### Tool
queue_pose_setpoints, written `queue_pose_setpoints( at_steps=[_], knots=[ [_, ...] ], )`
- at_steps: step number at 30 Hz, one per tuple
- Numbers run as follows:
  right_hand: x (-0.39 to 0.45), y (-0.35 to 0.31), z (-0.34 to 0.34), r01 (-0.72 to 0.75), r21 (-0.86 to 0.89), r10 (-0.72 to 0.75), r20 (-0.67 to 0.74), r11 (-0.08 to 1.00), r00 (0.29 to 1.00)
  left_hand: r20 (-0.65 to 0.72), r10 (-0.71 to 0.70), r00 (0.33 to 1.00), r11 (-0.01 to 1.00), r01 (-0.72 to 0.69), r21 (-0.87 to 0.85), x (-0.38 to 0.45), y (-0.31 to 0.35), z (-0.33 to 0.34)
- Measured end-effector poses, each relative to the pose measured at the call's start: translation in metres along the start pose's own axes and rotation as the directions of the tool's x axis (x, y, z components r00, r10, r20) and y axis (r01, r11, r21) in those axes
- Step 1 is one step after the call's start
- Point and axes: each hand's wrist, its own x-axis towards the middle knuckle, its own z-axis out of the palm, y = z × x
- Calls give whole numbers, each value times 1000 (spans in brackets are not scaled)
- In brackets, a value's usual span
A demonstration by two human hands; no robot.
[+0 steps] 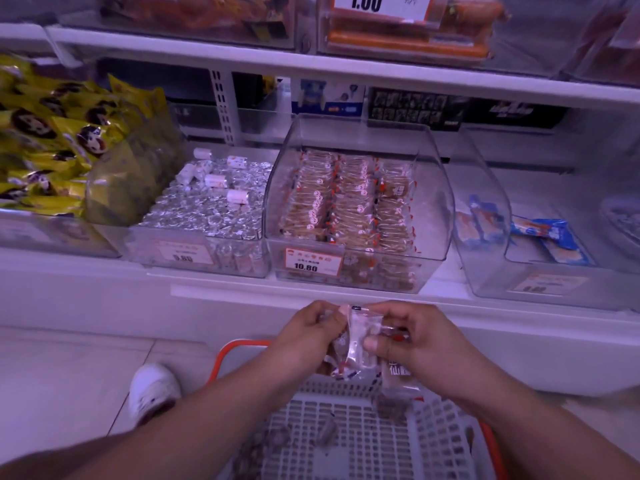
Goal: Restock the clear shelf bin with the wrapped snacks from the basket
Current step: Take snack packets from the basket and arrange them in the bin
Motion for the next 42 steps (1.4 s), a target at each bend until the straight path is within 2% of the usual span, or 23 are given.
queue_pose_setpoints(
  at_steps=[3,5,6,8,9,12,14,16,19,21,23,24,25,28,30,32,34,36,39,42],
  knots=[
    [0,-1,7,54,-101,-62,-84,993,995,-5,-27,1000,999,27,-27,2,-1,-2],
    [-1,-3,7,205,-159,-236,-215,966,948,-28,-47,998,998,46,-45,3,-1,-4],
    [-2,-5,5,323,-218,-373,-250,921,893,-25,-63,998,997,61,-57,4,-2,-6],
    [-4,-4,2,531,-393,-623,-157,751,766,29,-101,994,989,104,-103,5,-3,-7],
    [-6,-1,3,580,-443,-673,-77,684,735,67,-120,990,981,129,-147,3,-2,-7],
    [-8,6,8,560,-475,-601,80,679,795,145,-165,976,937,201,-285,3,4,-9],
    [-7,6,5,556,-474,-581,110,683,806,183,-164,969,929,214,-301,3,5,-11],
    [-5,4,1,558,-432,-557,143,708,818,189,-126,974,955,170,-244,2,2,-11],
    [-4,2,-6,413,-232,-380,173,881,909,138,-80,987,974,107,-202,3,-1,-9],
    [-1,-1,-9,288,-64,-288,17,955,958,81,-53,995,983,66,-172,4,-2,-9],
    [4,-4,-10,227,163,-191,-212,960,958,11,-7,1000,998,8,-63,6,-5,-8],
    [6,-4,-7,204,242,-136,-271,949,953,-5,6,1000,1000,-6,-27,6,-7,-5],
    [8,-4,-1,182,246,-103,-302,952,948,-4,10,1000,1000,-10,-16,6,-9,-2],
    [10,3,20,146,35,-124,-358,989,925,33,-5,999,996,8,-90,4,-12,8],
    [12,7,27,155,-50,-162,-394,987,905,40,-18,999,985,25,-171,5,-13,10],
    [14,10,30,97,-34,-103,-371,995,923,54,-12,998,974,23,-224,4,-12,11],
    [14,11,37,-15,109,42,-248,994,968,44,31,999,976,-20,-218,5,-14,13],
    [12,13,44,-114,213,148,-150,970,978,-37,85,996,985,-89,-149,5,-14,14],
    [11,13,56,-170,427,242,-121,888,963,-167,151,974,984,-164,-70,5,-17,16],
    [9,17,72,-184,618,294,-79,764,952,-217,159,963,978,-184,-96,3,-19,18]
  ],
)
